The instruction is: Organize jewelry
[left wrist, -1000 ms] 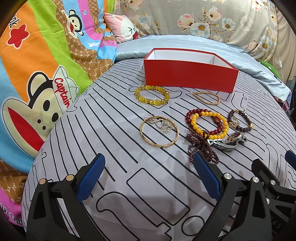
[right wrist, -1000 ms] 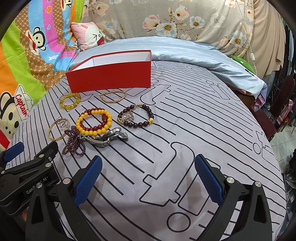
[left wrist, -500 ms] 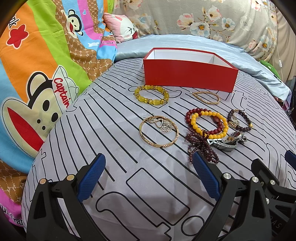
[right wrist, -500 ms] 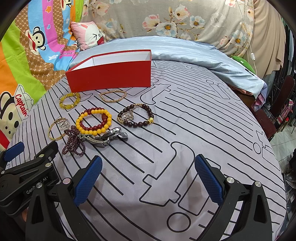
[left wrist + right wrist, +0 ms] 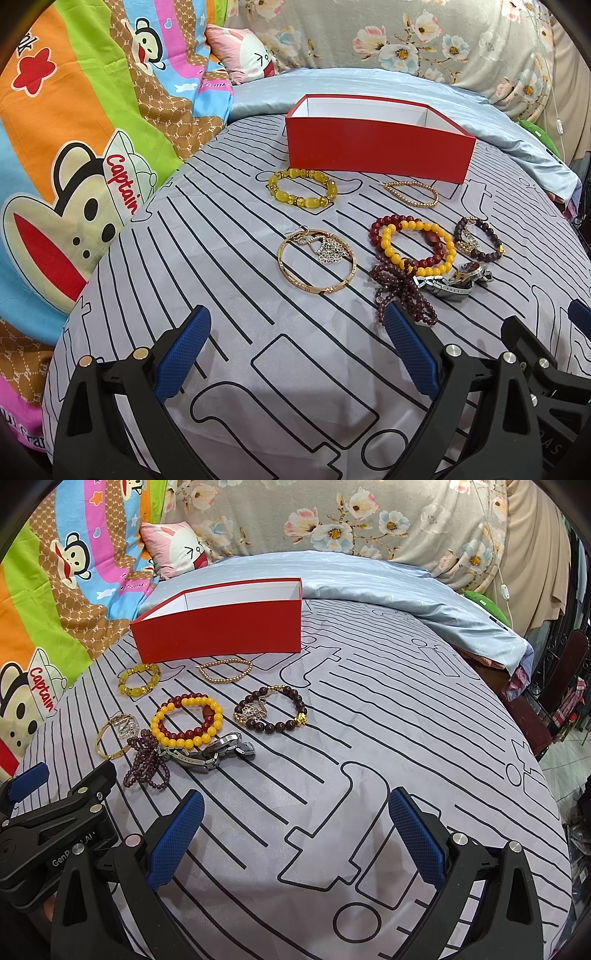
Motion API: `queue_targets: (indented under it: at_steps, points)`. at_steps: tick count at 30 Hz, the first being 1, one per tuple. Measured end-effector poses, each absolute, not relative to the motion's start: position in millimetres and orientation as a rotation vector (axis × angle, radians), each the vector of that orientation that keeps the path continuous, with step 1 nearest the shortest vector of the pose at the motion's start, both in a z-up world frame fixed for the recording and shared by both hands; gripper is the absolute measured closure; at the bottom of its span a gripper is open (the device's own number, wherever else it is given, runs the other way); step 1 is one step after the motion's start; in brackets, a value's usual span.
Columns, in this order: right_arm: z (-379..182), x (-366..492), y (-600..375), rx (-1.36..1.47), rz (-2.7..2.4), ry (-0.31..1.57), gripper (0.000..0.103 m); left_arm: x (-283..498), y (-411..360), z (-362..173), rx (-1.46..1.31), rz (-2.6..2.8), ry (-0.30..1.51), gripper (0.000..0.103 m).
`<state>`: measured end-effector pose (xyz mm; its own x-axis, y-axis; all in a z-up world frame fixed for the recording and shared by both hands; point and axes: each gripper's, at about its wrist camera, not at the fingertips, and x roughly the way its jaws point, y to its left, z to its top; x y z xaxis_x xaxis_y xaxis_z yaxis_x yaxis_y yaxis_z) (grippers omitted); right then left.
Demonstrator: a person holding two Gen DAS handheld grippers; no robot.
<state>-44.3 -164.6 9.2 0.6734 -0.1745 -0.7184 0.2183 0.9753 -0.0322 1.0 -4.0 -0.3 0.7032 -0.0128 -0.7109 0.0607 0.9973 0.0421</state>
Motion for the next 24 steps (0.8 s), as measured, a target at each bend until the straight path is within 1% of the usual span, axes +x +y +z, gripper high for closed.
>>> queue_targets:
  at_steps: [6, 12, 16, 24]
  points:
    - [8.1, -45.1, -164.8, 0.057, -0.219, 0.805, 0.005, 2.2, -1.8, -3.5, 0.031, -0.072, 0.805, 0.01]
    - [1.1, -44.7, -165.7, 0.069, -0.215, 0.814, 0.005, 7.3, 20.9, -3.8, -0.087, -0.082, 0.821, 0.011]
    - [3.1, -42.3, -166.5, 0.07, -0.21, 0.823, 0.005, 13.4, 25.4, 8.8, -0.008, -0.042, 0.765, 0.011]
    - [1.4, -40.8, -167.0, 0.082, -0.199, 0.841, 0.005, 49.4, 30.9, 20.4, -0.017, -0.071, 0.745, 0.011]
